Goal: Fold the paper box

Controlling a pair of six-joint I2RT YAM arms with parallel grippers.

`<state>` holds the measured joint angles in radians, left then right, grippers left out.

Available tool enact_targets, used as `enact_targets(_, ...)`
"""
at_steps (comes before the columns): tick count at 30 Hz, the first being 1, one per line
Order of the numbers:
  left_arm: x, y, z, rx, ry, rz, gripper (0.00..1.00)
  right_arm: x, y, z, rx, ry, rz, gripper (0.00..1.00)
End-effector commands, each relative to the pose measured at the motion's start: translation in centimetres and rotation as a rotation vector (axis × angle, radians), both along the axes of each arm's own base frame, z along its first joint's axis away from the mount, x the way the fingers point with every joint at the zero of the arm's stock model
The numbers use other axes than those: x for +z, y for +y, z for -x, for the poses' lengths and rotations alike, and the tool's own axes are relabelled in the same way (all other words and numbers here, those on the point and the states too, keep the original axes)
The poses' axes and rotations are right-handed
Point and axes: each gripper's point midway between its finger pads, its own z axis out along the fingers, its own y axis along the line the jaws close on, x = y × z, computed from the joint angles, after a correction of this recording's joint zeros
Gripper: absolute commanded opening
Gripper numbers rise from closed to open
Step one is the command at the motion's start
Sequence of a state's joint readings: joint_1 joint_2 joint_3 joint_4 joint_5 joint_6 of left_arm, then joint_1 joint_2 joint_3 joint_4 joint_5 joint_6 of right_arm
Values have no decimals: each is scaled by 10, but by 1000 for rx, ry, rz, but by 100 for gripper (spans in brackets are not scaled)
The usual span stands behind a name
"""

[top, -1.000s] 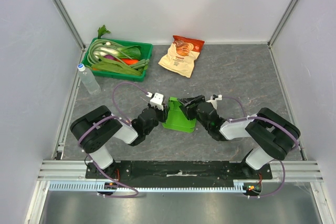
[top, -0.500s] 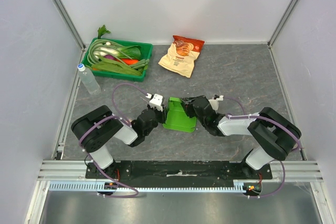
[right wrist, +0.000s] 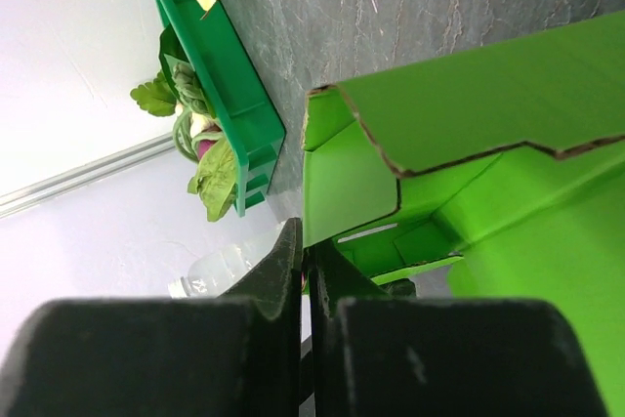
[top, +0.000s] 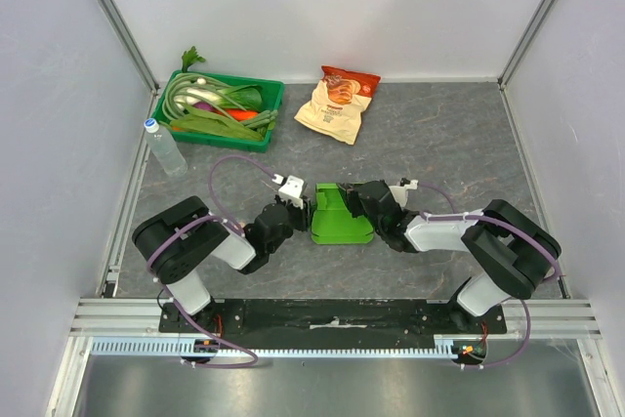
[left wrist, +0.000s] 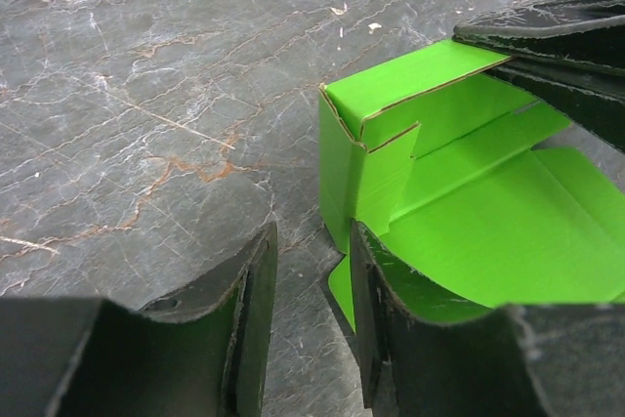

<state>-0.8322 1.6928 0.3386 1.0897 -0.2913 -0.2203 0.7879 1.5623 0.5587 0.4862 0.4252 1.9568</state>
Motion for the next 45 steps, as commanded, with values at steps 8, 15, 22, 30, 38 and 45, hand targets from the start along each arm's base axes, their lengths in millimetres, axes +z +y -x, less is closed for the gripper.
enact_targets(8, 16, -19, 5, -82, -10, 105, 44, -5, -6, 1, -19, -27, -20, 0)
enact_targets(15, 18, -13, -4, -53, -28, 70, 41, -2, -5, 2, -7, -44, -27, 0)
enact_targets(22, 14, -10, -11, -115, -6, 69, 44, -1, -4, 2, 1, -49, -30, 0)
enact_targets(30, 19, -21, -12, -181, -35, 86, 44, 0, 1, 1, 20, -60, -36, 0)
enact_targets(38, 21, -23, -30, -130, -53, 60, 31, -7, 4, 4, 35, -40, -46, 0)
enact_targets(45, 10, -7, -47, 13, -45, 15, 8, -18, 12, 10, 76, -12, -37, 0)
